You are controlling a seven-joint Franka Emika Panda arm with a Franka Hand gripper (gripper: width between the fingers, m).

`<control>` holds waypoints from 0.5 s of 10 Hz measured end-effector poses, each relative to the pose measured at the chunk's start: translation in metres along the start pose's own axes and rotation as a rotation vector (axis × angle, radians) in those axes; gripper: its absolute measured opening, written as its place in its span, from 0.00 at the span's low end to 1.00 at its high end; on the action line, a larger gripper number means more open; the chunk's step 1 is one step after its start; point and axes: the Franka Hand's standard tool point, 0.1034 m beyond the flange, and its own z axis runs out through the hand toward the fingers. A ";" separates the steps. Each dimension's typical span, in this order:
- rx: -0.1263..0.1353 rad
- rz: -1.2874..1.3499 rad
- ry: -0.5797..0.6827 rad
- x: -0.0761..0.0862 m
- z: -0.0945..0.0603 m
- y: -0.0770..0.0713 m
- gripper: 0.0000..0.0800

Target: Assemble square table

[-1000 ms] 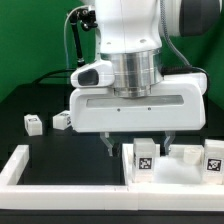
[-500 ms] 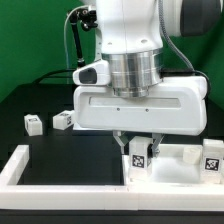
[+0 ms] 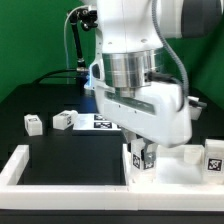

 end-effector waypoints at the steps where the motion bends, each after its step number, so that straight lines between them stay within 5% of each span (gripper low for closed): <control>1: 0.024 0.188 -0.027 -0.001 0.000 0.001 0.36; 3: 0.047 0.514 -0.087 -0.003 0.001 0.000 0.36; 5: 0.033 0.657 -0.085 -0.004 -0.001 -0.002 0.36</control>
Offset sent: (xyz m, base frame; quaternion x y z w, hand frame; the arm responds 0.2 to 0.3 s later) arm 0.0217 0.0242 0.0138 0.0218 -0.0373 0.3027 0.9521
